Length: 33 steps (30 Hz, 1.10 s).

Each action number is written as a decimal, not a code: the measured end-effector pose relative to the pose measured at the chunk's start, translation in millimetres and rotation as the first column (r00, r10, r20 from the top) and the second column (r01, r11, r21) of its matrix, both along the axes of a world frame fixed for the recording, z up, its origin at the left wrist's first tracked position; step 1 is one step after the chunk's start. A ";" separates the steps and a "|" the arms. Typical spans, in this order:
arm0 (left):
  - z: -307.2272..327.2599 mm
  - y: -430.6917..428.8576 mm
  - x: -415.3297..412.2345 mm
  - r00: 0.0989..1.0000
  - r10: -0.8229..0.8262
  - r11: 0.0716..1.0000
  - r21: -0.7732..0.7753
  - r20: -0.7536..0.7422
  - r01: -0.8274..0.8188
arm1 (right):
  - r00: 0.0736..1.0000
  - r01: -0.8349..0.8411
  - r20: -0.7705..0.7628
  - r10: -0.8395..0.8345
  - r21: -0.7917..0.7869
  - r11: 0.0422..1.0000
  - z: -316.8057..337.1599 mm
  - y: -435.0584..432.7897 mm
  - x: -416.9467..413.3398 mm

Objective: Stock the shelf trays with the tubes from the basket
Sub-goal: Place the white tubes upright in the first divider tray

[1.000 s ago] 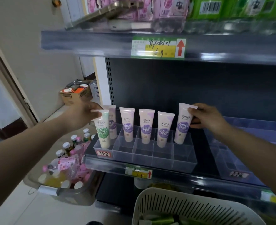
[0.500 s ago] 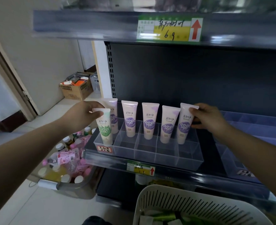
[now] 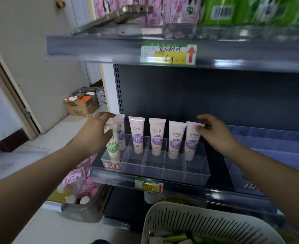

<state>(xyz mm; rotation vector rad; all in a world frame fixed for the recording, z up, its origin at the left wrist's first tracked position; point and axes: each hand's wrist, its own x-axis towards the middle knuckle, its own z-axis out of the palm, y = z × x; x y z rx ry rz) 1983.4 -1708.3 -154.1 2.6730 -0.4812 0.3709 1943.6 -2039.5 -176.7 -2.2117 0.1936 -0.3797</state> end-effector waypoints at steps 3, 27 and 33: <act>8.1 -9.1 -7.4 0.996 -0.027 0.993 0.115 0.079 0.017 | 1.000 -0.031 -0.003 0.030 -0.179 0.983 7.8 0.7 -11.8; -18.0 -102.6 -135.0 0.991 -0.132 0.936 0.330 0.007 0.122 | 0.971 -0.227 -0.211 0.110 -0.682 0.696 15.7 11.0 -139.4; -46.9 -120.3 -164.7 0.983 -0.181 0.938 0.295 -0.027 0.181 | 0.958 -0.263 -0.259 0.121 -0.635 0.726 -4.4 6.0 -174.8</act>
